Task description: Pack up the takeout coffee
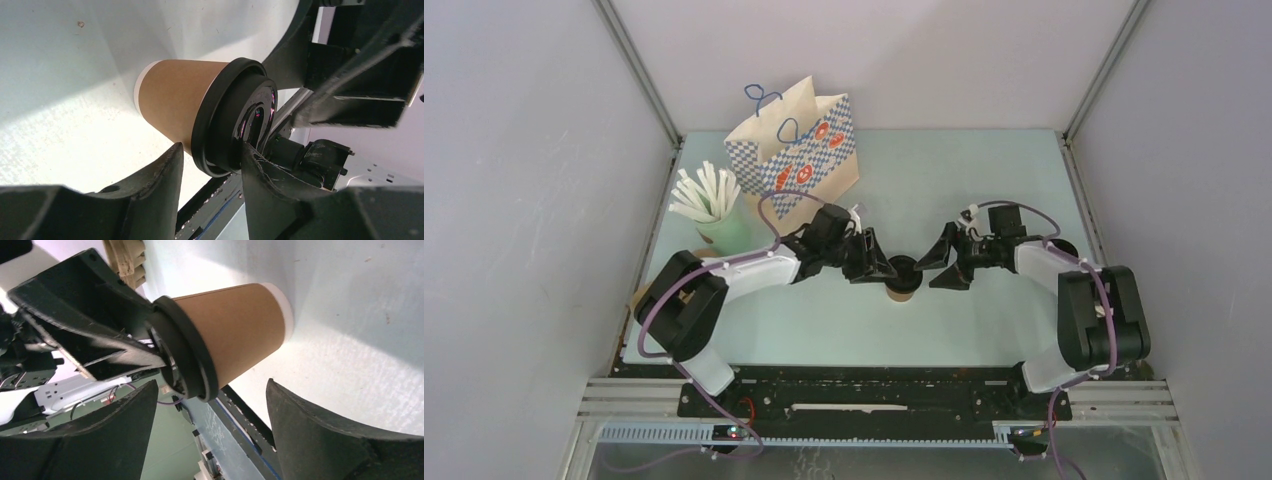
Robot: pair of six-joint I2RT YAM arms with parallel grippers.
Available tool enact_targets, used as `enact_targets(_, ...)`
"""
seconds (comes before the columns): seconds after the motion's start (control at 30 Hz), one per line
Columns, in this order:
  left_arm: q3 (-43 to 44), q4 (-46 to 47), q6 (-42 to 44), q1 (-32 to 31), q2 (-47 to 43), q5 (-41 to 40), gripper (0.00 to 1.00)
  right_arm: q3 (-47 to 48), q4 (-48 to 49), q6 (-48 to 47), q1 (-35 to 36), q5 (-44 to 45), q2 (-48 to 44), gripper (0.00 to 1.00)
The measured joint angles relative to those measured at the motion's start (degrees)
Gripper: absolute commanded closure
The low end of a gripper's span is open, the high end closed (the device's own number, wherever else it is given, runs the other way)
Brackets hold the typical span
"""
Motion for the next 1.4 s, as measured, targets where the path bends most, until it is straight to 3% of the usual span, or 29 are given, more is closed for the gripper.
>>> enact_targets(0.43,2.2,-3.5,0.5,-0.2,0.7,-0.3,0.51,-4.3,3.4,1.6,4.8,-1.5,-3.0,0.16)
enact_targets(0.63,2.3,-3.5,0.5,-0.4,0.9,-0.3,0.51,-5.8,6.1,2.0,4.4,-2.6,-0.9,0.32)
enact_targets(0.8,1.2,-1.8,0.3,-0.4,1.7,-0.3,0.52,-7.1,11.5,4.5,3.1,-7.6,3.2,0.35)
enact_targets(1.0,-1.2,2.6,-0.6,-0.4,2.2,0.6,0.52,-8.0,12.4,6.5,3.0,-8.3,3.2,0.32)
enact_targets(1.17,-1.0,3.1,-0.5,-0.5,2.0,0.2,0.52,-7.6,8.5,4.9,1.5,-3.5,-1.3,0.11)
enact_targets(1.4,1.9,-1.8,0.9,-1.5,1.4,-2.0,0.51,0.2,8.9,5.4,-1.2,-1.9,2.9,0.18)
